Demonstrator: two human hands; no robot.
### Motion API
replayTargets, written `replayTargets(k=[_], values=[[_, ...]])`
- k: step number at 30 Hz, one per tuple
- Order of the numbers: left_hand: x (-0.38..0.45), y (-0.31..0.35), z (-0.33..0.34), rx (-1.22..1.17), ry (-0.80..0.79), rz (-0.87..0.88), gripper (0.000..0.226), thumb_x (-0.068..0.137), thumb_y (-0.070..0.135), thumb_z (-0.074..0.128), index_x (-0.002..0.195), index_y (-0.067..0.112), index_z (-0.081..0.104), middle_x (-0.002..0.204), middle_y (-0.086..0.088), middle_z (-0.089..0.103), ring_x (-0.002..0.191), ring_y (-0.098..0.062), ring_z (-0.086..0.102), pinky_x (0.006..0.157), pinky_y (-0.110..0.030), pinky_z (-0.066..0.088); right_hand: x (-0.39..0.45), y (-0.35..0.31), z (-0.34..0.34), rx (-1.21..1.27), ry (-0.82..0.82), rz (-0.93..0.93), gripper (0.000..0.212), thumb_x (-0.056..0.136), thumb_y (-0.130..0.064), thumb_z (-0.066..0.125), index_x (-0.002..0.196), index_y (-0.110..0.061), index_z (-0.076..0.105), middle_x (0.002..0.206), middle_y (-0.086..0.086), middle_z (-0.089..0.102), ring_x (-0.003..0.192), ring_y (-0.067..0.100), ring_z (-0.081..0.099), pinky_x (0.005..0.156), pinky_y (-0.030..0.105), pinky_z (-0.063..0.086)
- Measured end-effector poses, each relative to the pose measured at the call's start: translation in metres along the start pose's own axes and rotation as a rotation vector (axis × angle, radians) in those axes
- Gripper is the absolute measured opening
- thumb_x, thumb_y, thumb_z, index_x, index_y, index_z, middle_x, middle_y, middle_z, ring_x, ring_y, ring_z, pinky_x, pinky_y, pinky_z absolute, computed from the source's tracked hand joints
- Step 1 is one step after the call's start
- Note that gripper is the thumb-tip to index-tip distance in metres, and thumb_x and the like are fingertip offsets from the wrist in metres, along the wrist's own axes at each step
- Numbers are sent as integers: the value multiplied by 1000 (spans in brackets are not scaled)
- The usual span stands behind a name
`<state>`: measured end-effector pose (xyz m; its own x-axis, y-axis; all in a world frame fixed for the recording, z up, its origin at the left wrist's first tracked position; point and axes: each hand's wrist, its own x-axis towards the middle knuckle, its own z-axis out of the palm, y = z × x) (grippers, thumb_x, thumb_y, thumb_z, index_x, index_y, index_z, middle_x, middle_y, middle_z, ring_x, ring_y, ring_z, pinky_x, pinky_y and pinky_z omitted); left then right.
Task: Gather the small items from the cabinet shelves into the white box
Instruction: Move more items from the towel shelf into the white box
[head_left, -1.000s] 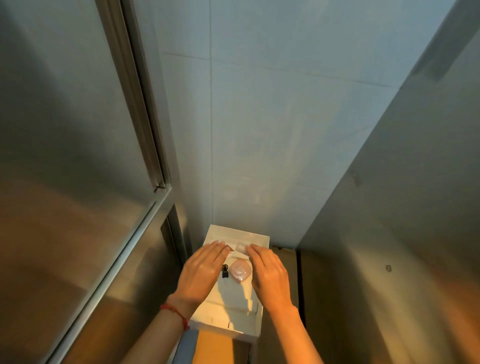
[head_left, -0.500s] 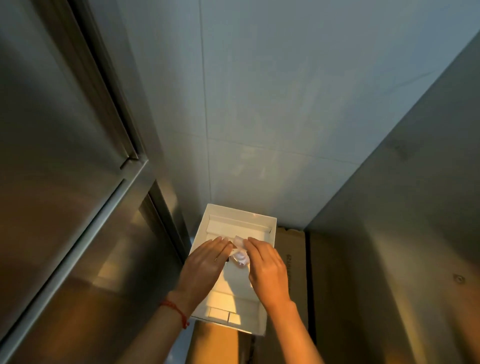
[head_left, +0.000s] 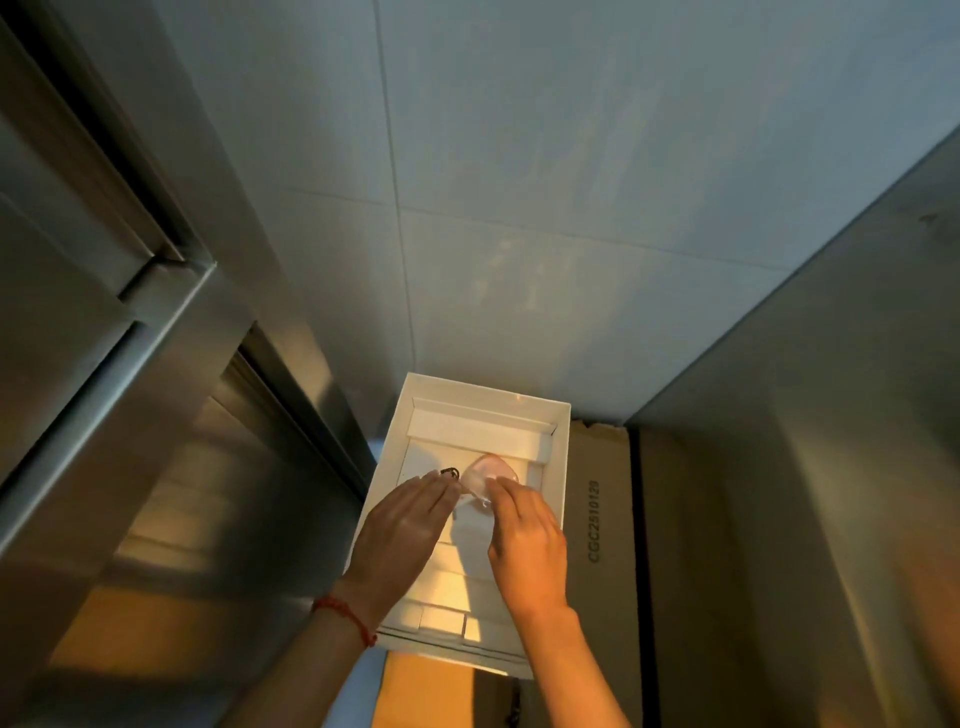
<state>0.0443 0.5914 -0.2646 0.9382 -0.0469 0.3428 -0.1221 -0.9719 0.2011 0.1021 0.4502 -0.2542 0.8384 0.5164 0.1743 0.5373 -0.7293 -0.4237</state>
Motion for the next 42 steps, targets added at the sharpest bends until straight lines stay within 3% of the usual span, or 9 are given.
replayTargets(k=[9,19,35,42], values=[[-9,-9,39,-49,-32,-59,60,32,7,96,88,2,76,89,-12,74,81,-23,72,67,-37,59,3,3,40,-45,-88,135,64,29,12,86,91,-4,74,82,12,71,67,25,69,55,30,58],[-12,-16,74,-60,-53,-118,55,34,15,95,84,3,76,83,-10,74,75,-23,72,63,-37,58,-2,18,74,-98,-156,147,53,30,3,90,79,-8,74,71,7,69,57,20,66,49,24,54],[-22,-25,99,-24,-184,-108,59,27,22,97,81,8,78,83,-6,75,75,-18,72,64,-33,57,1,23,94,-145,-287,48,61,18,-14,97,76,-8,76,70,5,71,59,18,69,50,24,55],[-23,-25,100,-11,-219,-105,63,22,21,98,80,7,77,82,-7,75,74,-18,73,62,-32,57,2,24,95,-154,-258,27,68,17,-15,97,82,-8,77,85,7,74,76,20,72,62,28,57]])
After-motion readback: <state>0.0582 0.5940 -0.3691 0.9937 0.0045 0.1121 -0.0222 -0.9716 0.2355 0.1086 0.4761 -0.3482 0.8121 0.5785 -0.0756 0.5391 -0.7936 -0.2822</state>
